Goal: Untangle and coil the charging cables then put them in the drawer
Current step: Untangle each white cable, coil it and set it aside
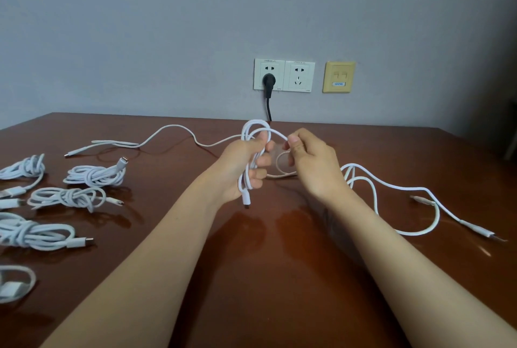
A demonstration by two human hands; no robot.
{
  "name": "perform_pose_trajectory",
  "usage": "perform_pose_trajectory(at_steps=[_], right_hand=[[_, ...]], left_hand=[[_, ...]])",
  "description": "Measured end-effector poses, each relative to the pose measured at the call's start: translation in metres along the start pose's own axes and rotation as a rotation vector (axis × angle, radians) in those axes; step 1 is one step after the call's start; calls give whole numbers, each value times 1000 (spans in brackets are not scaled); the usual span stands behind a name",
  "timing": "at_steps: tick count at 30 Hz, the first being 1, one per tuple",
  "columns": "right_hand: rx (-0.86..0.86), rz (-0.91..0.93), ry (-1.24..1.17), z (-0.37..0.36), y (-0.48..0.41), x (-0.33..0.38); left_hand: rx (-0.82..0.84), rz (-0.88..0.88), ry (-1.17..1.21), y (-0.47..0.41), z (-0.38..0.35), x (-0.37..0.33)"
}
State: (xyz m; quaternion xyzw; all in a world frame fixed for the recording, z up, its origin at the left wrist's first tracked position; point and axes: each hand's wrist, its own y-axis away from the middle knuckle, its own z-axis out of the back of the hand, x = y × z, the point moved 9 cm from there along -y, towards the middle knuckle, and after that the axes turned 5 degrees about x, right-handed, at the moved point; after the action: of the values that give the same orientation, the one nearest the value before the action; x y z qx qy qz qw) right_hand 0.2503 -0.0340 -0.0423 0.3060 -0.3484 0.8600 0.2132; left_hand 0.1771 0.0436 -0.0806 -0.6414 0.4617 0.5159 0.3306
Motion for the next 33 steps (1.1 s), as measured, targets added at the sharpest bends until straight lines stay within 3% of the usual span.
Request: perform_pose_trajectory(at_steps=[9,21,33], right_hand=[[-4,63,298,7,4,12],[2,193,145,-6,11,40],[40,98,158,-15,9,27]], left_hand=[[-183,-92,190,0,22,-9],[-355,-141,80,2,32,-10],[-369,-170,-100,-1,24,-12]])
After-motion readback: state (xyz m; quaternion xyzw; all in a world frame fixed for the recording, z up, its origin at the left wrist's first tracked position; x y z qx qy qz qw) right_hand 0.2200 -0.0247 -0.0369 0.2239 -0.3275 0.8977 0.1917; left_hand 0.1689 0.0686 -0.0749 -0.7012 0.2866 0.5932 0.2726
